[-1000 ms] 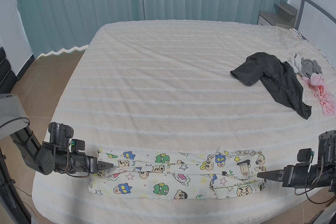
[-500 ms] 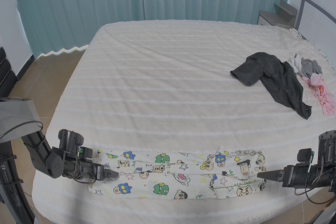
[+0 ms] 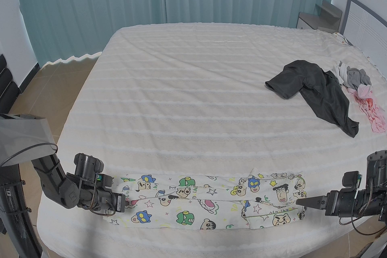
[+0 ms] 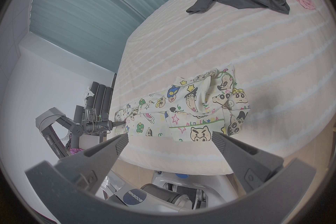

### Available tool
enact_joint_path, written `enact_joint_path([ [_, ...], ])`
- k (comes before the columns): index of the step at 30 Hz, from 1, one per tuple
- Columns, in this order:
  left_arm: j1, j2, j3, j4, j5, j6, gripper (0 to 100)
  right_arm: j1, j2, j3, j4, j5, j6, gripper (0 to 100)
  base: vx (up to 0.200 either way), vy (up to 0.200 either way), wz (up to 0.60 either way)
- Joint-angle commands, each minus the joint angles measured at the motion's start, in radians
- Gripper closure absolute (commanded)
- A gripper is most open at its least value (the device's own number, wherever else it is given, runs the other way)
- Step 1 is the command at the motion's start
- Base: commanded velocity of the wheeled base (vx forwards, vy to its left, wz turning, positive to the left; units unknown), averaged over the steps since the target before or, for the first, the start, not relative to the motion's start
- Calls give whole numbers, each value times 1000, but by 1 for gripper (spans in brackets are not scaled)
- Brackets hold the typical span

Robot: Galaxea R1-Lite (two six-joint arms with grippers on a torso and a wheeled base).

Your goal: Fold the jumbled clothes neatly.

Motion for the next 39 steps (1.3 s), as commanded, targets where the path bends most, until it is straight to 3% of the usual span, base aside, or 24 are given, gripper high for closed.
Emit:
enact_joint_path([
  [1, 2, -13, 11, 1, 2, -1, 100, -1, 0, 0, -1, 0, 0, 0, 0, 0, 0],
  [10, 61, -93, 41, 8, -1, -3, 100, 1, 0, 0, -1, 0, 0, 0, 0, 0, 0],
  [23, 208, -165, 68, 11, -37, 2, 100, 1, -2, 0, -1, 0, 0, 0, 0, 0, 0],
  [30, 332, -221, 74, 24, -136, -3, 100, 1, -2, 0, -1, 0, 0, 0, 0, 0, 0],
  [39, 547, -255, 70, 60, -267, -3, 100, 1, -2, 0, -1, 0, 0, 0, 0, 0, 0],
])
